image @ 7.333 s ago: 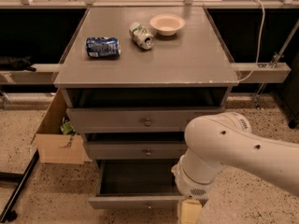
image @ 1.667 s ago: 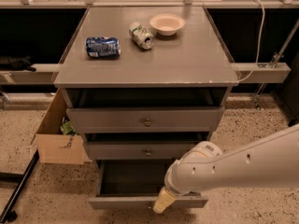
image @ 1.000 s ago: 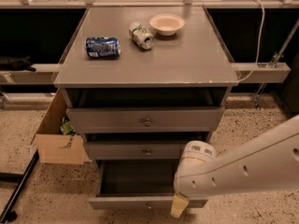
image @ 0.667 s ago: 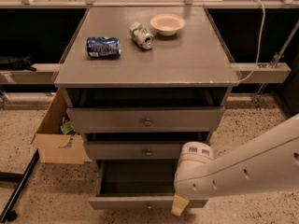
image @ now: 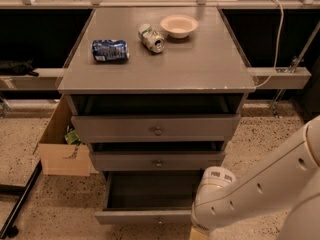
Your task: Close bottom drawer
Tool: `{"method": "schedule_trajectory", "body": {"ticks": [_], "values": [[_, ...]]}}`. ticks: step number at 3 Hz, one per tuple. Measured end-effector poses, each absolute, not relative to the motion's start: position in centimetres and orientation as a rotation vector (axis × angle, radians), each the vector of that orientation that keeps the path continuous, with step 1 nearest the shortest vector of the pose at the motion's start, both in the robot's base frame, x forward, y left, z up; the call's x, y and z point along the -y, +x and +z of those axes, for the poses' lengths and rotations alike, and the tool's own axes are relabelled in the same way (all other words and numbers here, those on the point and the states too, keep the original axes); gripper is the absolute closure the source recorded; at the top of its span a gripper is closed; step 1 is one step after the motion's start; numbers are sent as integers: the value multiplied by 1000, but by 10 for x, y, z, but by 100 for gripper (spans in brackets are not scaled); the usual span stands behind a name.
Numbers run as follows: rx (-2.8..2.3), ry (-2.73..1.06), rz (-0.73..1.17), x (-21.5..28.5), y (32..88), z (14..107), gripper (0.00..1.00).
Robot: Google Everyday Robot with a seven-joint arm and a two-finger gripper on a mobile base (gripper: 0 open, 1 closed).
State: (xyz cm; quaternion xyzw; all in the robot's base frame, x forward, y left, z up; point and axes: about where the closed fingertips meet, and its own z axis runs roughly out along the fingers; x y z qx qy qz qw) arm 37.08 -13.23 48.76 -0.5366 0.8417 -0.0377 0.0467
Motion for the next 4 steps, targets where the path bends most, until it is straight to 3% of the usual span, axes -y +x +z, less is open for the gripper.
{"method": "schedule_trajectory", "body": {"ticks": [1, 4], "values": [[-2641, -1590, -63, 161, 326, 476, 0], [-2757, -1547, 137, 99, 394, 419, 0]]}}
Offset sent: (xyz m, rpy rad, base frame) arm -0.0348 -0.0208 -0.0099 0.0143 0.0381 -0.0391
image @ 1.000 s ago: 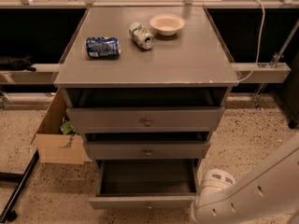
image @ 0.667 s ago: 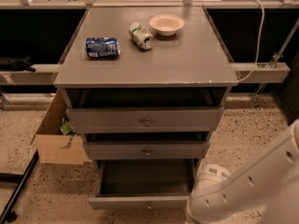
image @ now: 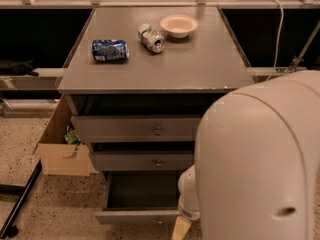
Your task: Close bottom drawer
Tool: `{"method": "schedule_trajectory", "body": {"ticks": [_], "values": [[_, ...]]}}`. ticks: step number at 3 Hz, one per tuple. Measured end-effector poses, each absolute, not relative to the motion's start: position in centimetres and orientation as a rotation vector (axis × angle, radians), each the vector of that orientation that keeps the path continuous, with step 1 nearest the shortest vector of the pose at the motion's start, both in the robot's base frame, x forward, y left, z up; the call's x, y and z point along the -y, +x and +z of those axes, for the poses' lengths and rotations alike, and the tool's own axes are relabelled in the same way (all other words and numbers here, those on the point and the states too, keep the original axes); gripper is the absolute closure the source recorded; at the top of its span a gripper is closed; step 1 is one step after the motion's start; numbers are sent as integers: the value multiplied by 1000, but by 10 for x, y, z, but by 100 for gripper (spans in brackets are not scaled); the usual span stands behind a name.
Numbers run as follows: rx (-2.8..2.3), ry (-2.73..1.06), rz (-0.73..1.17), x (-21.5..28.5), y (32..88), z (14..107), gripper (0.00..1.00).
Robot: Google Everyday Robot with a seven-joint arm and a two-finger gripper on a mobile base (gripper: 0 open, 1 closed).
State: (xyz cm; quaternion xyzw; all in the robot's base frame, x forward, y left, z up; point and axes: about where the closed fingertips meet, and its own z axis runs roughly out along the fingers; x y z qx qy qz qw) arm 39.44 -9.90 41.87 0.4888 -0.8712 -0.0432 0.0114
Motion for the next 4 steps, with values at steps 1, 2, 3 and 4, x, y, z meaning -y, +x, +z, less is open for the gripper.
{"method": "schedule_trajectory", "body": {"ticks": [1, 2, 3, 4], "values": [[2660, 1543, -175, 87, 405, 397, 0], [2660, 1543, -175, 87, 405, 397, 0], [2668, 1486, -236, 137, 359, 358, 0], [2669, 1485, -236, 138, 359, 358, 0]]}}
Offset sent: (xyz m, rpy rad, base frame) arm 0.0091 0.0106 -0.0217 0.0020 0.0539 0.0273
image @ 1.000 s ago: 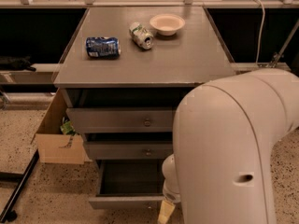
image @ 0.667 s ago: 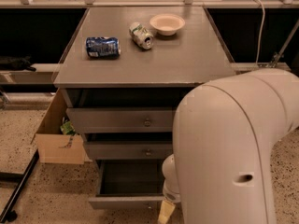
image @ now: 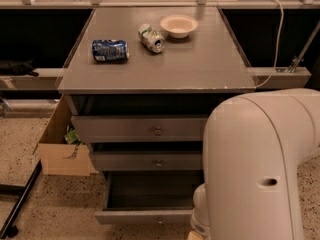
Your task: Close bottom drawer
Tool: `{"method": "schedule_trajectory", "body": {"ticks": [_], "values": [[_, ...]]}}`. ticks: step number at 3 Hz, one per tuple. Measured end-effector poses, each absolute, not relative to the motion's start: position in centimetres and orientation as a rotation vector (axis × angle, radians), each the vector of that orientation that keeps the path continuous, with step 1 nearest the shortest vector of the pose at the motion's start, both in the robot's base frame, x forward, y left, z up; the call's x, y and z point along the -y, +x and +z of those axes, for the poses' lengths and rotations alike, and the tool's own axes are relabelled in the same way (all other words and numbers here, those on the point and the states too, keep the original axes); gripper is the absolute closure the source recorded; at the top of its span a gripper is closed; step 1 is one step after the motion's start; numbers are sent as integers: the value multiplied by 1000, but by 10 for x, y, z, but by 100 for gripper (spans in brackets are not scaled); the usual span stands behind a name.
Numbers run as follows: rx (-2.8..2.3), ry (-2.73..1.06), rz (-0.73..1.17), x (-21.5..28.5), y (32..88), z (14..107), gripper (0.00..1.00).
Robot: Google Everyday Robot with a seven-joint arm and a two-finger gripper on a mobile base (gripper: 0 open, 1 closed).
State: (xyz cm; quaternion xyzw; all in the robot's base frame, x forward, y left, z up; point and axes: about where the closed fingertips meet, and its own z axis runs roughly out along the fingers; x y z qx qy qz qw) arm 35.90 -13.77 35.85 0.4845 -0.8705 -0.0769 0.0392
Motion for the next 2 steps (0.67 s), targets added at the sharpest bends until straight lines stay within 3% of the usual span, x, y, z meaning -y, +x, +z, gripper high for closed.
{"method": "schedule_trajectory", "body": {"ticks": [2], "values": [[2738, 1632, -374, 141, 341, 384, 0]]}}
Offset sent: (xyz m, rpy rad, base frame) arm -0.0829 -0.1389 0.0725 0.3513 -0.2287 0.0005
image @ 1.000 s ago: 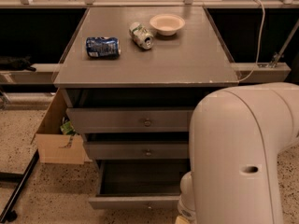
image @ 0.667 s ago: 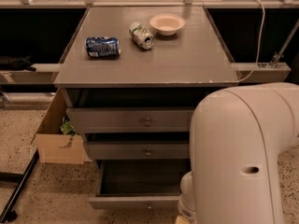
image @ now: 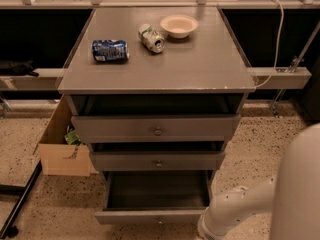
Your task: Close bottom drawer
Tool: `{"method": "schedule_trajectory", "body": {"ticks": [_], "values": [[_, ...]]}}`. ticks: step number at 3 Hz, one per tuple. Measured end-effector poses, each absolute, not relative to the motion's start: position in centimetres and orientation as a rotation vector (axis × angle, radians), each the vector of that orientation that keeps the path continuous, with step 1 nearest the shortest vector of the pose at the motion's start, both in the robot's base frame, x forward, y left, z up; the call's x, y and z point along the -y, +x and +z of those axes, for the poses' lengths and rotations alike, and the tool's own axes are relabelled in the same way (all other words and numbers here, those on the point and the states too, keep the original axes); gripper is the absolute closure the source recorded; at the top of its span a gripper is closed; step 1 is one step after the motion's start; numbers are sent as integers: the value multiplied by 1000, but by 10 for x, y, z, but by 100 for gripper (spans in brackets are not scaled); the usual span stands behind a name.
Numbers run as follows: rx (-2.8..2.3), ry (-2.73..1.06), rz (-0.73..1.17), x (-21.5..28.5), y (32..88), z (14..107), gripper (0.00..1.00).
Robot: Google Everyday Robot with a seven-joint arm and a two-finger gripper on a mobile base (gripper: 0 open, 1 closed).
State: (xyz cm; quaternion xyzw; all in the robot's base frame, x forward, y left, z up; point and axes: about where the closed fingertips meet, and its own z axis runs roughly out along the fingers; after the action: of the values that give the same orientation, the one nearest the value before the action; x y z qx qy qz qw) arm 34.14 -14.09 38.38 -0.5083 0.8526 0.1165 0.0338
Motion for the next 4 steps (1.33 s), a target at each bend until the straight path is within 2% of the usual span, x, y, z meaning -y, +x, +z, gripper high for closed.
{"method": "schedule_trajectory", "body": {"ticks": [2, 3, 4], "values": [[-2540, -1596, 408, 139, 328, 389, 0], [-2598, -1572, 391, 112, 384, 360, 0], [-2598, -1572, 391, 112, 384, 360, 0]]}}
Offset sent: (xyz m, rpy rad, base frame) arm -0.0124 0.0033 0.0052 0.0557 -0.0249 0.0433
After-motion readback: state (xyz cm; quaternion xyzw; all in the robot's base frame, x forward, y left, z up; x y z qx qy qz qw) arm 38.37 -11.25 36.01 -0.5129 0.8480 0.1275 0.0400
